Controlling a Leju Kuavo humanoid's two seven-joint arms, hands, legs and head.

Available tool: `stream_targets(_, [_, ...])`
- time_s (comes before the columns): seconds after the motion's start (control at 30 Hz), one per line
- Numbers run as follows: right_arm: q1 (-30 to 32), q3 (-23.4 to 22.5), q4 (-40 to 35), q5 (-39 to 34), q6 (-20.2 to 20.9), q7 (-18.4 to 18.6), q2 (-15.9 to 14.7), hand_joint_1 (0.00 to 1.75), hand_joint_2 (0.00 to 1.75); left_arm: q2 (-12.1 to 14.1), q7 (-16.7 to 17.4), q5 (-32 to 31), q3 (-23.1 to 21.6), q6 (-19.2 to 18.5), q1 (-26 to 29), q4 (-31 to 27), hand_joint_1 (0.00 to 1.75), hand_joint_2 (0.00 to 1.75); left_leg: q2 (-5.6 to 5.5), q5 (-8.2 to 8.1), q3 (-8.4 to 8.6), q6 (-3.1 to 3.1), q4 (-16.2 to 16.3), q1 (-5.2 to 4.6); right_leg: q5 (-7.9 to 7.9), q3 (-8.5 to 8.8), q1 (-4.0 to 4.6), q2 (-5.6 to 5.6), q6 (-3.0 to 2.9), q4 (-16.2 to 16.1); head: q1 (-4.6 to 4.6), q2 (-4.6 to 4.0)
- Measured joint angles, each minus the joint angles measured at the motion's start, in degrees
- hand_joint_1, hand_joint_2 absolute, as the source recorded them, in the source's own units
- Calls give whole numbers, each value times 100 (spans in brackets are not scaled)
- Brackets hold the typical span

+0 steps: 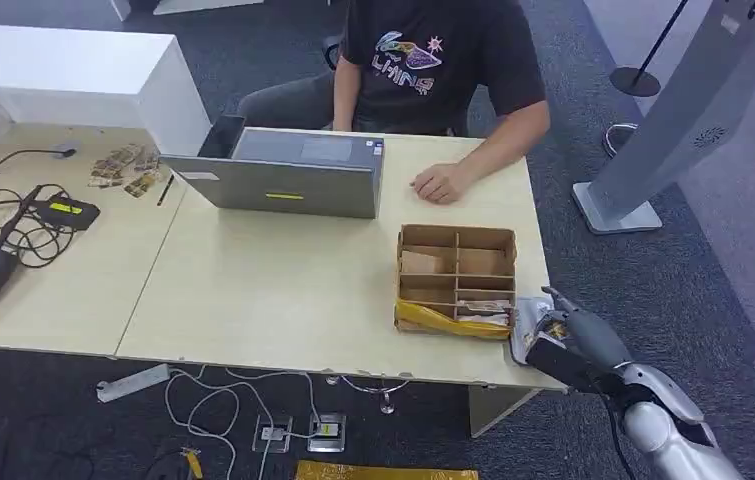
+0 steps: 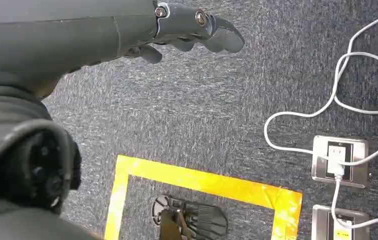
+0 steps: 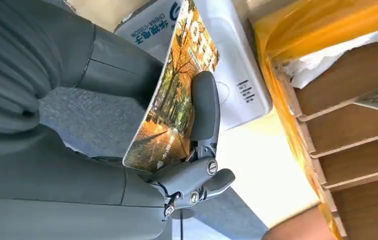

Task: Pass the card to the sensor for recognition and then transmit it.

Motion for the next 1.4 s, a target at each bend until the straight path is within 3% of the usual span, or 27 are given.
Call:
stream_targets(0.93, [-165, 81, 479, -55, -302, -74, 37, 175, 175, -24, 24, 9, 4, 42, 0, 0, 0, 0, 10, 0, 10, 0, 0, 0, 0, 6, 0, 5, 0, -1, -2, 0])
stream_targets(1.4, [-242, -131, 695, -251, -575, -52, -214, 175, 175, 13, -11, -146, 4, -24, -2, 4, 0, 0, 9, 0, 6, 0, 0, -1, 1, 7, -1, 4, 0, 0, -2, 0])
